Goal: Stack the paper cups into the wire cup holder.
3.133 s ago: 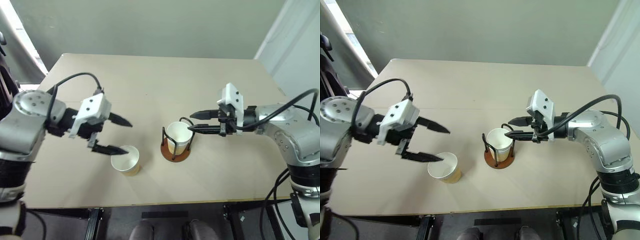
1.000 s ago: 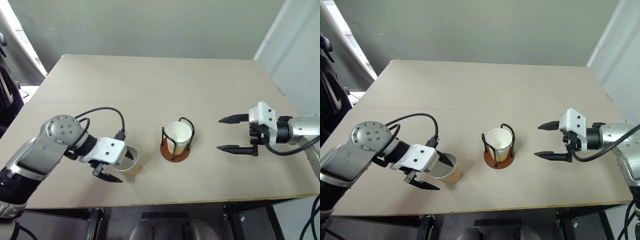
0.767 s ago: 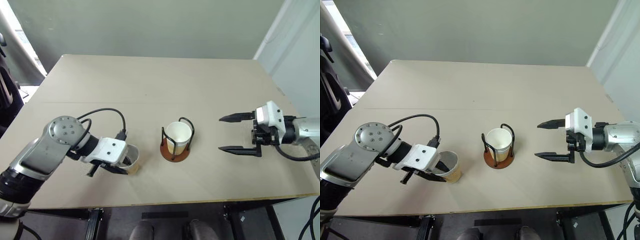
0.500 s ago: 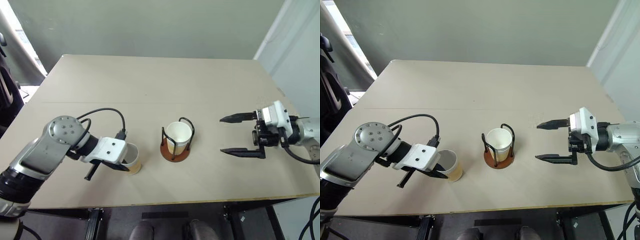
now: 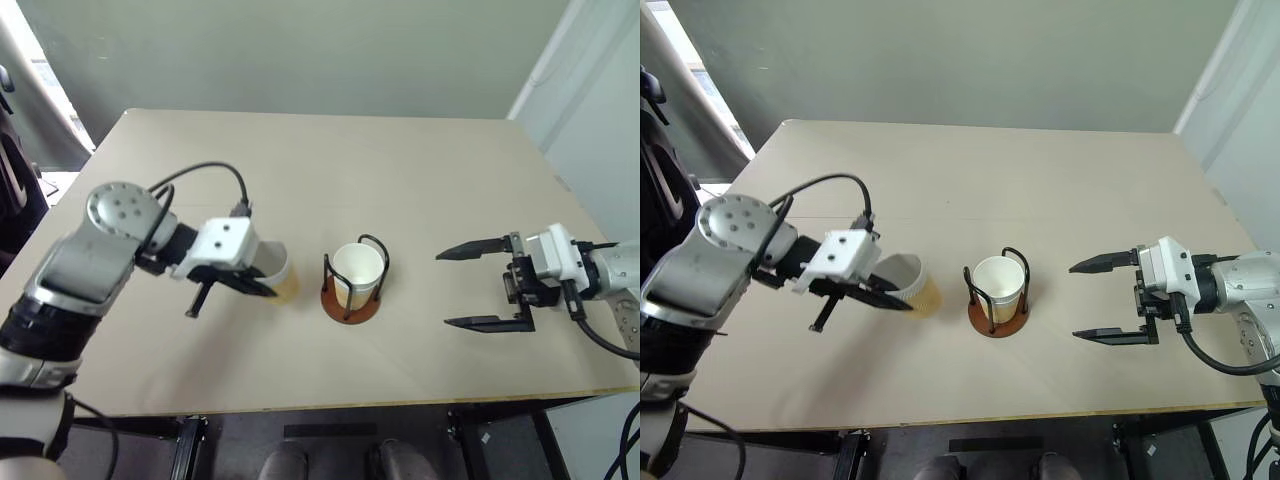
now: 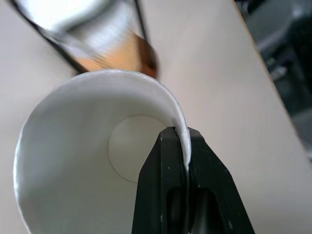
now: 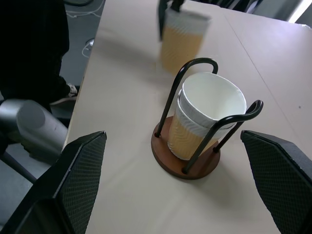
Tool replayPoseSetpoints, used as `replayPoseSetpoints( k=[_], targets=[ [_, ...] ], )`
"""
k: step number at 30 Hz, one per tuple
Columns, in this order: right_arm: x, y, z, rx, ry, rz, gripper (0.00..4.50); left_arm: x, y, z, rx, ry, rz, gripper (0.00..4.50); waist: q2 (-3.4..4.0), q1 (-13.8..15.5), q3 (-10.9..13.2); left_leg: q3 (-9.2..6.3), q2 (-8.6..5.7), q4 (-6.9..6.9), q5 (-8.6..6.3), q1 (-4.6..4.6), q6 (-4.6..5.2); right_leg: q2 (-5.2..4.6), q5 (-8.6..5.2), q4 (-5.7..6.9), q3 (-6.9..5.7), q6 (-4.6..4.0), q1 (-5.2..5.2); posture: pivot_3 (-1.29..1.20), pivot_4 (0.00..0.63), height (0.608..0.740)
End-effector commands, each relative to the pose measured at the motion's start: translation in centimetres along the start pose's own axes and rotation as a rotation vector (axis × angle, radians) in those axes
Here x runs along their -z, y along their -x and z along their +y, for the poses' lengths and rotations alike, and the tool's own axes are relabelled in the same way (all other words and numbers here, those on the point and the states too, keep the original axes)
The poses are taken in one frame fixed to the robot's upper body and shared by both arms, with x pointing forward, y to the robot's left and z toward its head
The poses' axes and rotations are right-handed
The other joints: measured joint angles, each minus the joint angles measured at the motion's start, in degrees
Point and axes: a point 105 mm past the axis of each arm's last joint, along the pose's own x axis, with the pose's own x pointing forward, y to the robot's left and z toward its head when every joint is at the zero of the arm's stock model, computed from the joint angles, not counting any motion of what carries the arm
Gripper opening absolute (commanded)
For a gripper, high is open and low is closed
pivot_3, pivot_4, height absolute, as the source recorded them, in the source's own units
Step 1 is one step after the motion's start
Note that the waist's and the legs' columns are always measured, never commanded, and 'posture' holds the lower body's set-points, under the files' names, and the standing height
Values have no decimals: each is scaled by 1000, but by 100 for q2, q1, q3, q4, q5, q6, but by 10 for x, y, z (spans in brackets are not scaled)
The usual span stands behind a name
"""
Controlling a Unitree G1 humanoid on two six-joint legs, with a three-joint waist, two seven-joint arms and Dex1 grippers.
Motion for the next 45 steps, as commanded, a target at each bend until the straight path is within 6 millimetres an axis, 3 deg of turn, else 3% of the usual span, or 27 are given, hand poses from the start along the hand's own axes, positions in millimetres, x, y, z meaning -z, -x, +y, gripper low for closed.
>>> replayPoseSetpoints(
  k=[1,7,17,36,45],
  targets=[
    [-5,4,-5,10,39,8,4500,-20,14,12,-19,-21,-63,34,0,2,0,0,0,1,0,-1,0,0,0,0,0,0,0,0,150,740],
    [-9,7,-10,11,53,6,4500,-43,16,35,-23,-66,-108,34,0,16,0,0,0,3,0,-1,0,0,3,-3,0,6,3,0,150,740],
    [-24,13,-26,29,102,10,4500,-74,-3,59,40,-182,-151,34,0,35,0,-6,-1,14,1,-20,1,2,19,-8,-2,33,6,0,150,740],
    [-31,24,-30,87,138,65,4500,-108,-29,55,203,-267,-222,34,0,139,0,-1,-6,32,0,-31,3,2,26,-14,0,46,7,0,150,740],
    [-29,24,-28,100,136,67,4500,-95,-42,50,261,-322,-127,34,1,147,0,-1,-8,40,-1,-30,5,3,27,-15,1,51,12,0,150,740]
  ],
)
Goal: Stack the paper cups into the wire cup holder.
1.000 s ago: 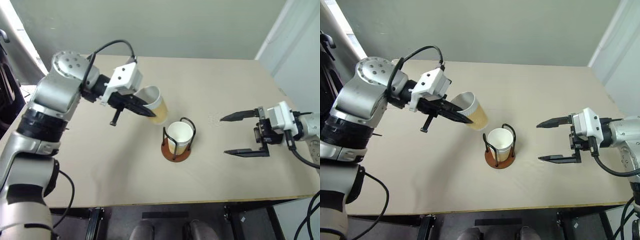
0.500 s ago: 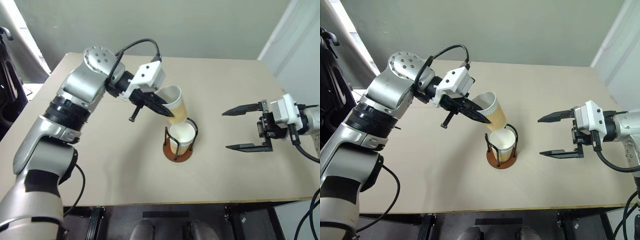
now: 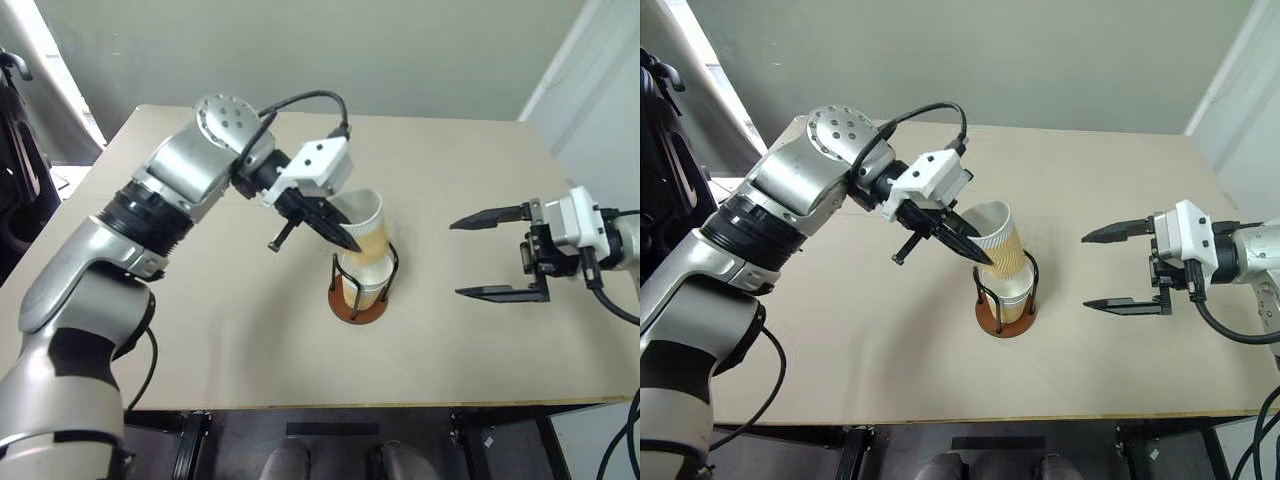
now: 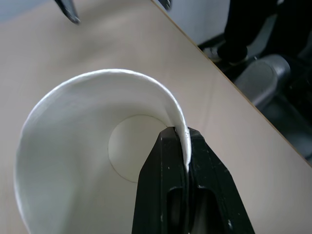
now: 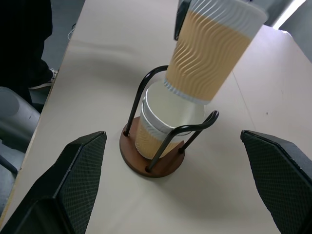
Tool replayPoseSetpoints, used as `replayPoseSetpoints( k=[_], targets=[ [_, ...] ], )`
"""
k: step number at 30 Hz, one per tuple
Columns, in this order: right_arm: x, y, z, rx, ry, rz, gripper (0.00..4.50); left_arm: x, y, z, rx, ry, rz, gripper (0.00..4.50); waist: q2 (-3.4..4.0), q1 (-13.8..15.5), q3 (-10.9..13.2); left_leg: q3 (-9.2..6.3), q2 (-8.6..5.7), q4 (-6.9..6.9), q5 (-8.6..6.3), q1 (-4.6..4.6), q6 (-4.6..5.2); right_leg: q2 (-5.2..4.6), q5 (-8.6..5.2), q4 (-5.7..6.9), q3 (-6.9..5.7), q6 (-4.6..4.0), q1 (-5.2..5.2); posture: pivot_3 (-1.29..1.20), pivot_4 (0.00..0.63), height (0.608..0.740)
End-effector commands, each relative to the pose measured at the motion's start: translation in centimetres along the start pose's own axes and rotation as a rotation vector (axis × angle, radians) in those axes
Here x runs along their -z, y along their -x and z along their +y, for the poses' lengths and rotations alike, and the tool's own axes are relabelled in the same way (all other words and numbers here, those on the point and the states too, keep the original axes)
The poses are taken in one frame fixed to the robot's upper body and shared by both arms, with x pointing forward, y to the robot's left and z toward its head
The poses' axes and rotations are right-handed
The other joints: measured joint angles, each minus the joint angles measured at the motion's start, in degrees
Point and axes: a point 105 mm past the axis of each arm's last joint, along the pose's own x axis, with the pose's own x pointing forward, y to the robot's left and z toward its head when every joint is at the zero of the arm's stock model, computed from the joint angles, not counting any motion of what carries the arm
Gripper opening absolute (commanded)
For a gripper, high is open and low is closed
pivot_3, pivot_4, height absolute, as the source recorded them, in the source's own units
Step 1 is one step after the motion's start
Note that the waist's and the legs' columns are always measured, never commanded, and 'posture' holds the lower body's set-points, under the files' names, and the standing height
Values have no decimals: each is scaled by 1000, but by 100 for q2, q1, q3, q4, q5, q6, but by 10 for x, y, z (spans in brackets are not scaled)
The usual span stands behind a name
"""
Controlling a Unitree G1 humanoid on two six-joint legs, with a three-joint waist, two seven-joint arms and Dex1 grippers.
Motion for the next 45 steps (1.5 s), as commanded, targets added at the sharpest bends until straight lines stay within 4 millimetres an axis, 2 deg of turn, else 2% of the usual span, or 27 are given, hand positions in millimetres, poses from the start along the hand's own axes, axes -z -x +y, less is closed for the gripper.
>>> replayPoseSetpoints(
  k=[1,12,21,25,32,35,41,45],
  targets=[
    [-11,8,-3,44,62,7,4500,-8,4,0,25,-79,28,34,0,1,0,0,0,2,-1,0,1,0,0,0,0,1,2,0,150,740],
    [-10,8,-3,59,64,10,4500,0,-1,5,24,-102,50,34,0,7,0,0,-2,17,-7,0,12,0,3,-3,0,8,11,0,150,740],
    [-7,7,-5,70,73,15,4500,-5,-7,12,24,-108,27,34,0,19,0,1,-7,28,-9,-1,16,-1,4,-3,0,13,17,0,150,740],
    [-7,8,-5,71,72,22,4500,-7,-8,12,28,-110,24,966,0,21,0,7,-8,33,-12,-3,21,-1,5,-3,1,14,18,0,150,740],
    [-5,8,-6,71,72,32,4500,-4,-7,13,24,-114,33,3525,0,22,0,9,-8,36,-12,-3,21,-1,5,-3,1,15,19,0,150,740],
    [-5,8,-7,72,74,35,4500,-4,-6,13,21,-116,33,4486,0,22,0,9,-8,37,-13,-3,22,-1,5,-3,0,16,19,0,150,740],
    [-5,7,-9,72,69,39,4500,-4,-5,15,-3,-122,16,4486,1,23,0,10,-9,38,-13,-4,23,-1,5,-3,0,17,19,0,150,740],
    [-1,6,-14,116,34,54,4500,-5,12,24,-118,-85,-50,4486,0,23,0,9,-8,39,-13,-4,24,-1,5,-2,1,17,19,0,150,740]
  ],
)
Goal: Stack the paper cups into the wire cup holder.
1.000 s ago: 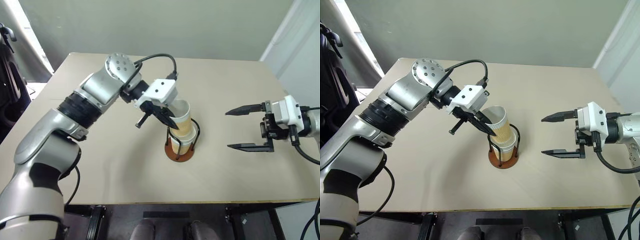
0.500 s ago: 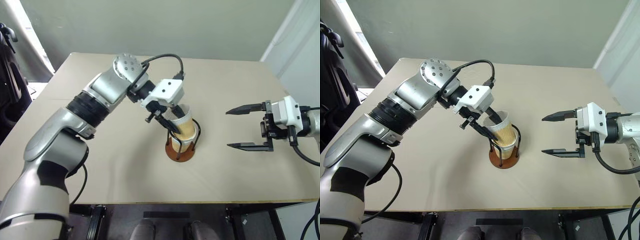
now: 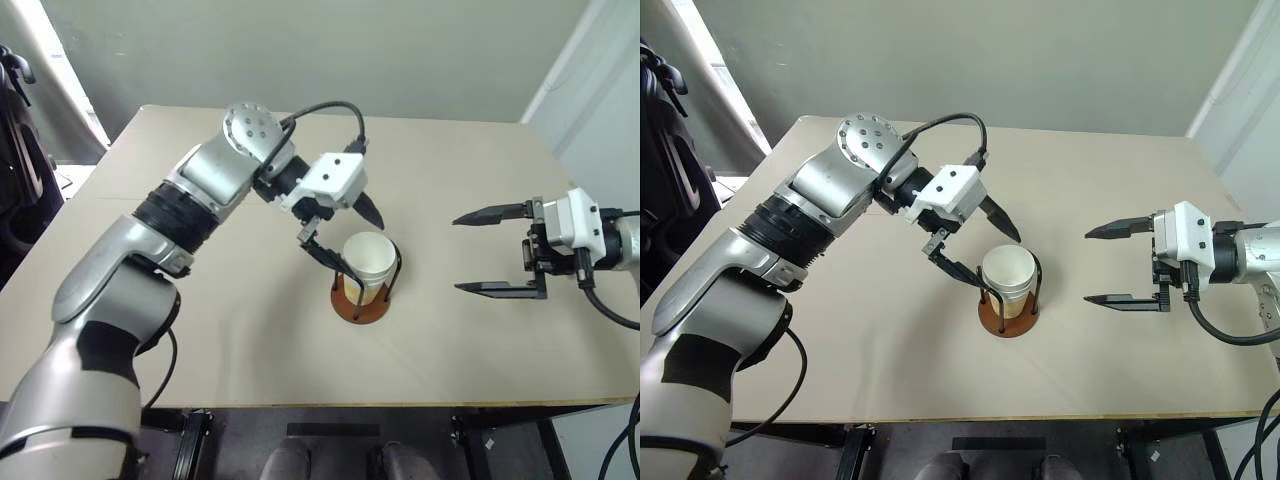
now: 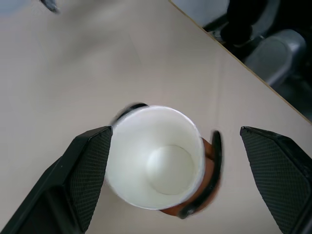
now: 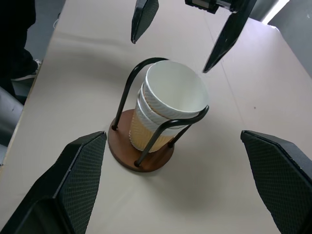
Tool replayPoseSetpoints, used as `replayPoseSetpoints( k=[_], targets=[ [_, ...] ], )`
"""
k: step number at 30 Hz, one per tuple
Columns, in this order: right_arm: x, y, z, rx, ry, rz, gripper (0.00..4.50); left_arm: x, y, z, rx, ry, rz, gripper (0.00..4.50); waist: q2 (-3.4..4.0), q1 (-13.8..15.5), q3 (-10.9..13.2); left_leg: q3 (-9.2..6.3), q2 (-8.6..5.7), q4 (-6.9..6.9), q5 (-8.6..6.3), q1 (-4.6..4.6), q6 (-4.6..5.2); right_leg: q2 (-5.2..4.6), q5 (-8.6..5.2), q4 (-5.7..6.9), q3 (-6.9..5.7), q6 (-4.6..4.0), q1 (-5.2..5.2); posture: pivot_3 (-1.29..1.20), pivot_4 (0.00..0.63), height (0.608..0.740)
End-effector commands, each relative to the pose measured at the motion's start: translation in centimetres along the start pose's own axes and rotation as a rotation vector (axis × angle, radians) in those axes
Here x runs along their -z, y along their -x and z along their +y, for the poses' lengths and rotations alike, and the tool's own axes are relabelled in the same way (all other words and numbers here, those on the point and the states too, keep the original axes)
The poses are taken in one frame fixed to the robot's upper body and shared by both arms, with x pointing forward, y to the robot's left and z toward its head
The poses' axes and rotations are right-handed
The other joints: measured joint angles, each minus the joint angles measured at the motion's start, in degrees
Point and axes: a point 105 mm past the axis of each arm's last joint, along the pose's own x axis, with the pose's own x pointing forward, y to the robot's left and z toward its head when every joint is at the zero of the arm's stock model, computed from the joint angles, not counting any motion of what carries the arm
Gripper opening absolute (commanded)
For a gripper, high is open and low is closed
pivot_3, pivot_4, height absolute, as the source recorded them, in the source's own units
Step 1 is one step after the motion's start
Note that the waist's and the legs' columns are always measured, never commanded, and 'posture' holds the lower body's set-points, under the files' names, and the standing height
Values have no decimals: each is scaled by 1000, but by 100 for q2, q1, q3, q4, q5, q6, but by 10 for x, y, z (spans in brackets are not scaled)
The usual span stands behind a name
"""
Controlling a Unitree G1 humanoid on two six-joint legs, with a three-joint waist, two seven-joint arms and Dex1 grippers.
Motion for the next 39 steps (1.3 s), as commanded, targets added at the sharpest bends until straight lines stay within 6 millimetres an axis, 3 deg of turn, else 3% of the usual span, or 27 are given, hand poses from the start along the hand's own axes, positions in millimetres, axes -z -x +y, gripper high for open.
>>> replayPoseSetpoints(
  k=[1,6,9,15,22,30,35,39],
  targets=[
    [-1,4,-9,72,-2,23,4500,-6,25,10,-126,12,-63,4486,0,-1,0,0,1,0,0,0,0,0,0,0,0,0,0,0,150,740],
    [12,7,-20,197,-125,24,4500,1,54,21,-380,129,-165,4486,2,-7,0,-2,5,0,0,3,0,1,-1,1,1,2,0,0,150,740],
    [27,9,-38,370,-209,11,4500,20,76,26,-638,233,-223,4486,3,-12,0,-2,6,2,0,6,0,0,1,2,2,4,0,0,150,740],
    [53,11,-68,692,-324,23,4500,64,91,10,-954,407,-199,4486,6,-17,1,-2,9,4,0,9,0,1,0,2,2,6,-3,0,150,740],
    [67,7,-83,934,-440,-41,4500,91,97,-2,-1187,555,-185,4486,7,0,1,-9,5,3,1,8,-2,-1,0,2,0,5,-11,0,150,740],
    [91,-3,-84,1047,-620,-28,4500,110,109,-10,-1399,640,-209,4486,7,-8,1,-9,0,1,2,11,-4,-6,0,2,0,4,-14,0,150,740],
    [98,-1,-91,1101,-614,-37,4500,129,132,-15,-1630,700,-192,4486,7,-11,2,-5,-1,-2,2,11,-4,-8,-1,3,3,3,-17,0,150,740],
    [100,3,-98,1156,-595,-50,4500,133,139,-16,-1715,707,-179,4486,8,-3,2,-7,-6,-6,2,12,-5,-10,-1,2,3,1,-21,0,150,740]
  ],
)
